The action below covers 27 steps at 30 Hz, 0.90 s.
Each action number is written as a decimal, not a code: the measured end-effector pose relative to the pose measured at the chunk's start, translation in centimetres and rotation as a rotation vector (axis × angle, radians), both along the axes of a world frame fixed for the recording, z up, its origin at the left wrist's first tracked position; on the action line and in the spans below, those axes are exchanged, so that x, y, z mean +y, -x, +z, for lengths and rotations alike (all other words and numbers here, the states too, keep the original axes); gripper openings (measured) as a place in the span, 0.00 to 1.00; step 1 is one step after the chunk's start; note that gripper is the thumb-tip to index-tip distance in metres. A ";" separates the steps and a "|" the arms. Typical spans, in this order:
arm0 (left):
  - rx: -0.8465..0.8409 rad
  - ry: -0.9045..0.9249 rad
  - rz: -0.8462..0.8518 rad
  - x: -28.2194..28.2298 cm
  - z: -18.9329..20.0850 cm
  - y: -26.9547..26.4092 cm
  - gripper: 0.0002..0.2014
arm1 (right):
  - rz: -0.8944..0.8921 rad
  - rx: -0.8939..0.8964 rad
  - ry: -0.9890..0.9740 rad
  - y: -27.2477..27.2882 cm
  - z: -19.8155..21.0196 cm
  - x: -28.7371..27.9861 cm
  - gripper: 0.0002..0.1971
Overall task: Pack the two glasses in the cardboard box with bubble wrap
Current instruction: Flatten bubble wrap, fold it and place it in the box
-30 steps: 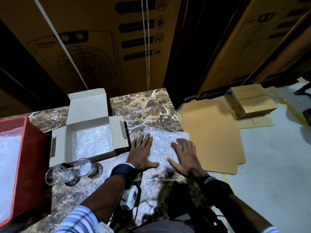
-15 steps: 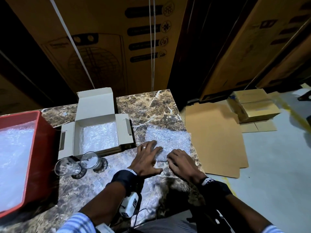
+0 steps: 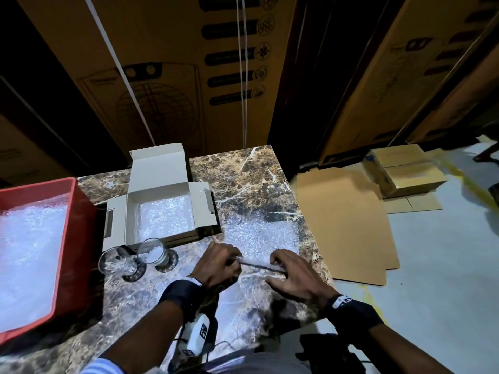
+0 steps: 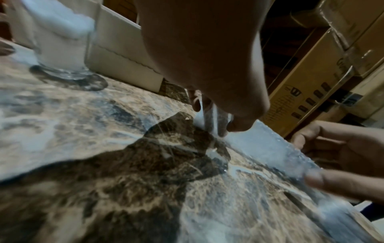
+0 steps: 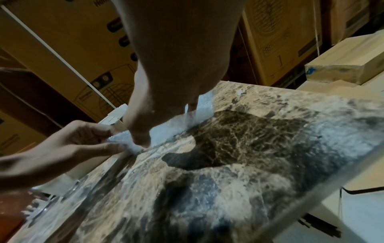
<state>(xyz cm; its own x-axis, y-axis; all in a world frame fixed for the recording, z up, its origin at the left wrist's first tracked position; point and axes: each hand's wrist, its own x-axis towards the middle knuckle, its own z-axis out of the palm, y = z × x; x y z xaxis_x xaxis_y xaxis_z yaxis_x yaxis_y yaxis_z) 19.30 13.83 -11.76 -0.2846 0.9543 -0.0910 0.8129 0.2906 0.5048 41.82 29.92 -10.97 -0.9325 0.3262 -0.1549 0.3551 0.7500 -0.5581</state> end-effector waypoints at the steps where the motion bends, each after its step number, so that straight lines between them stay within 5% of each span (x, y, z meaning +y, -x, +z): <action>1: -0.015 -0.007 0.019 -0.3 -0.2 0.0 0.09 | -0.001 -0.004 0.003 -0.3 0.0 -0.1 0.16; 13: -0.417 -0.011 0.310 -3.5 2.0 -2.0 0.11 | -0.141 0.025 0.279 -1.0 0.7 0.7 0.10; 21: -0.687 -0.157 0.468 -3.5 3.5 -2.9 0.39 | -0.329 0.124 0.476 -0.3 1.8 1.9 0.12; 27: -0.715 -0.156 0.509 -2.5 2.6 -1.7 0.43 | -0.429 0.182 0.475 0.6 1.8 3.1 0.12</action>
<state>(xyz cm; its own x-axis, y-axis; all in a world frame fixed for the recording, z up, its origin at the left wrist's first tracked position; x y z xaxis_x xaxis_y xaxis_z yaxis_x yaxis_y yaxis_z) 21.04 11.31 -9.18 -0.6024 0.7440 -0.2892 0.0791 0.4162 0.9059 41.25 33.01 -9.13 -0.7602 0.6092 -0.2258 0.4363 0.2211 -0.8722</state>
